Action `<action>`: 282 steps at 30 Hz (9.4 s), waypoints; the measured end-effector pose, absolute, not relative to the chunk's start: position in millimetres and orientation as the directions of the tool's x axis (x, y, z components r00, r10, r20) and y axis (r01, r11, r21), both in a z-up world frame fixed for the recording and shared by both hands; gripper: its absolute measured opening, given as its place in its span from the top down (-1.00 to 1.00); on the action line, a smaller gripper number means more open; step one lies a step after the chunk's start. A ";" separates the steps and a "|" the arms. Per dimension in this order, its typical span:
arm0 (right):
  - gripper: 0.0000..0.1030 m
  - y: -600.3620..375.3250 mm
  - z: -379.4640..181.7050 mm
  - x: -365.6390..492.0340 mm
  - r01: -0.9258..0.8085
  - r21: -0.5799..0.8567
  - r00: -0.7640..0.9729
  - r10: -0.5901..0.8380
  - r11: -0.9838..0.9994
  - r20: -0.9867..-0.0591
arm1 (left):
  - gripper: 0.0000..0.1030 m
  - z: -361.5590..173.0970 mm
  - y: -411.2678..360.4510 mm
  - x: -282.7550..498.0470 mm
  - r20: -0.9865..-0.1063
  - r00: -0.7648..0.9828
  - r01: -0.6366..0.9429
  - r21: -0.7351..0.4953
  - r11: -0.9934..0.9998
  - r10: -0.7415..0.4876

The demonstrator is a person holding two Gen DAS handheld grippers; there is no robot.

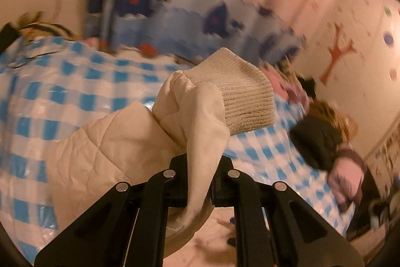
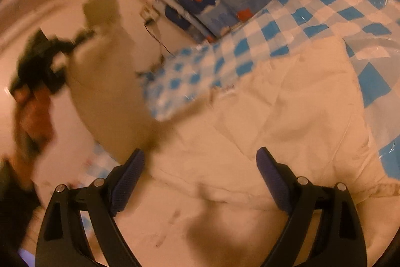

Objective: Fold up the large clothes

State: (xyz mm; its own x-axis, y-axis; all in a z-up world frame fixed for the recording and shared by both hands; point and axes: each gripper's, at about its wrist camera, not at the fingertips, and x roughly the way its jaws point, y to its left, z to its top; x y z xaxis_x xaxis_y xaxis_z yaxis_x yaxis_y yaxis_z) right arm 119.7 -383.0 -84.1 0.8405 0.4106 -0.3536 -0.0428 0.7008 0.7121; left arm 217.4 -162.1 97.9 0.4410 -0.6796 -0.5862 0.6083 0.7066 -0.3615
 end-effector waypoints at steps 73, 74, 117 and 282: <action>-0.42 -410.6 -67.8 159.6 0.161 0.539 0.801 0.209 0.827 -0.561 | -0.63 -118.5 -37.1 236.1 -0.784 0.534 0.288 -0.183 0.940 -0.316; -0.42 -408.2 -85.8 168.3 0.206 0.527 0.751 0.211 0.825 -0.625 | -0.67 -128.7 -37.7 238.7 -0.800 0.518 0.290 -0.169 0.942 -0.303; -0.74 -376.6 -95.0 -163.5 0.220 0.855 0.503 0.697 0.469 -0.512 | -0.72 -129.8 236.4 -14.6 -0.807 0.244 0.002 -0.555 0.832 -0.538; -0.44 -388.1 -110.0 119.6 0.257 0.291 0.536 0.114 0.922 -0.836 | -0.17 -89.3 4.7 150.6 -0.636 0.759 0.334 0.192 0.923 -0.142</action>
State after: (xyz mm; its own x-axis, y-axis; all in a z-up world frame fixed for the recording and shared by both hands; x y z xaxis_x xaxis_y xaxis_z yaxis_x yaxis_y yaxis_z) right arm 119.6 -388.1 -110.0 0.5362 0.1141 -0.8364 0.2571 0.9216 0.2906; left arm 150.6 4.7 -89.3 0.7586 -0.1422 -0.6358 0.3342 0.9226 0.1924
